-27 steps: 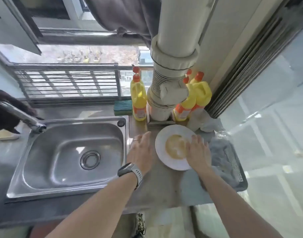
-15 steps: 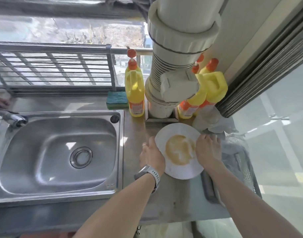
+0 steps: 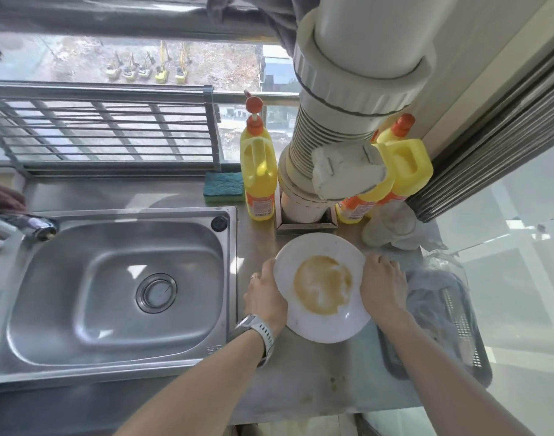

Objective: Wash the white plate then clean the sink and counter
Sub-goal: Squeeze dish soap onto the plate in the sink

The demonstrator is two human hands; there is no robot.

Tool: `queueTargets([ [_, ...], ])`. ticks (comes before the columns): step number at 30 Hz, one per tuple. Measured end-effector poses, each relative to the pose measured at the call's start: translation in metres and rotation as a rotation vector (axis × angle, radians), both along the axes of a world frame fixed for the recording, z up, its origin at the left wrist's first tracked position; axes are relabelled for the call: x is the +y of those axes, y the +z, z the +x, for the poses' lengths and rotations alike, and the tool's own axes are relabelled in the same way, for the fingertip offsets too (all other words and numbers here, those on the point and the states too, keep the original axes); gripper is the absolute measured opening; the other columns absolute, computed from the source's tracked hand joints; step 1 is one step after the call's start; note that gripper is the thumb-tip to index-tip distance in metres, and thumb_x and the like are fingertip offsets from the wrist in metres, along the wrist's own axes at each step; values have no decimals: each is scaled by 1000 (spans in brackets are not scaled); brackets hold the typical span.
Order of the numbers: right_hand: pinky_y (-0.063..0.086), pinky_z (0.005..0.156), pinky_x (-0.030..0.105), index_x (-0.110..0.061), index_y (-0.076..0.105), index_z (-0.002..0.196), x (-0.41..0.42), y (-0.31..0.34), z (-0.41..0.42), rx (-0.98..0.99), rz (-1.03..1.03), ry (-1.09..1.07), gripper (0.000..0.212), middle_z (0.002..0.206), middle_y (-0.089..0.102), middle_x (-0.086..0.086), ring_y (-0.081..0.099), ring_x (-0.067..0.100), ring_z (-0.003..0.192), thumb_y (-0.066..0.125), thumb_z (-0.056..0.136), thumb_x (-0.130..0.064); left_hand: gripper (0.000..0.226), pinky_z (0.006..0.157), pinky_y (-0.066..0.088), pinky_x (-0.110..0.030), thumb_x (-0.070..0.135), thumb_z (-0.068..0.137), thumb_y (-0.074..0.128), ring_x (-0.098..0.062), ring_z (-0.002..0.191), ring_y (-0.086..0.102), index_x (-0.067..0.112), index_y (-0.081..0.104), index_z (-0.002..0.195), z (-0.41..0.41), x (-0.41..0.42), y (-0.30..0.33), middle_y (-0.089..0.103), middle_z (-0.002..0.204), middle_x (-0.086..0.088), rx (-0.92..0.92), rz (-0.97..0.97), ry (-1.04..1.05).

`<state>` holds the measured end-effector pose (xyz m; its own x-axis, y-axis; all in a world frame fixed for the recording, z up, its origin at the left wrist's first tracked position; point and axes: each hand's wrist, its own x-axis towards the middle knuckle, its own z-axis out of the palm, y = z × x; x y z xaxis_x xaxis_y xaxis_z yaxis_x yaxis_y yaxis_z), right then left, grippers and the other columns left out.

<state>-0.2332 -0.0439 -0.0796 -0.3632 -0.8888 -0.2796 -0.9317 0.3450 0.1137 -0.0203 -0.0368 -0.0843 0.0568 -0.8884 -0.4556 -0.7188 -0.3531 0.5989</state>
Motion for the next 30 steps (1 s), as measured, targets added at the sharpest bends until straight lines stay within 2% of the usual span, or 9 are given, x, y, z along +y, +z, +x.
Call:
queueTargets([
  [3, 44, 76, 37, -7, 56, 107, 6, 13, 21, -76, -46, -57, 18, 109, 63, 11, 59, 32, 103, 50, 90, -5, 57, 85, 46, -37, 7, 94, 45, -34, 107, 59, 31, 41, 145, 25, -1, 9, 60, 120, -12, 2, -59, -22],
  [5, 39, 68, 34, -8, 55, 109, 12, 20, 44, -118, -63, -82, 18, 110, 61, 11, 60, 33, 101, 50, 92, -6, 56, 86, 49, -40, 7, 94, 45, -34, 107, 59, 32, 42, 144, 51, 0, 11, 61, 120, -11, 26, -90, -16],
  [9, 39, 71, 34, -11, 55, 118, 14, 30, 102, -254, -114, -104, 26, 118, 58, 11, 59, 33, 103, 48, 94, -8, 42, 88, 52, -42, 29, 96, 42, -27, 105, 63, 31, 52, 137, 118, 0, 19, 69, 114, -4, 87, -193, 44],
  [14, 50, 78, 40, -11, 57, 112, 8, 23, 196, -441, -176, -63, 20, 112, 61, 11, 62, 33, 97, 49, 94, -9, 33, 87, 50, -36, 8, 94, 55, -26, 102, 65, 20, 62, 124, 219, -3, 17, 72, 108, -2, 45, -205, 178],
  [17, 47, 75, 39, -10, 56, 111, -2, 13, 256, -450, -142, 5, 23, 109, 61, 10, 62, 33, 94, 43, 94, -4, 35, 85, 45, -33, 5, 92, 54, -30, 105, 63, 17, 63, 123, 274, -5, 10, 71, 112, -6, -8, -137, 268],
  [22, 46, 78, 37, -10, 53, 108, -27, -27, 333, -406, -14, 75, 22, 113, 61, 10, 62, 31, 99, 39, 94, 0, 43, 94, 47, -36, 1, 86, 51, -31, 112, 62, 15, 61, 125, 339, -17, -25, 69, 122, -9, -23, -60, 369],
  [25, 48, 82, 38, -9, 52, 115, -43, -62, 358, -387, 48, 46, 23, 119, 60, 11, 62, 32, 106, 42, 95, -3, 44, 95, 44, -35, -1, 86, 51, -33, 114, 59, 12, 60, 127, 360, -27, -60, 66, 125, -12, -30, -35, 368],
  [30, 49, 87, 38, -6, 52, 124, -61, -115, 366, -314, 83, 4, 30, 124, 60, 13, 62, 33, 111, 43, 96, -1, 48, 95, 48, -37, -2, 86, 46, -35, 114, 60, 19, 60, 127, 369, -43, -121, 64, 119, -10, 25, 21, 324],
])
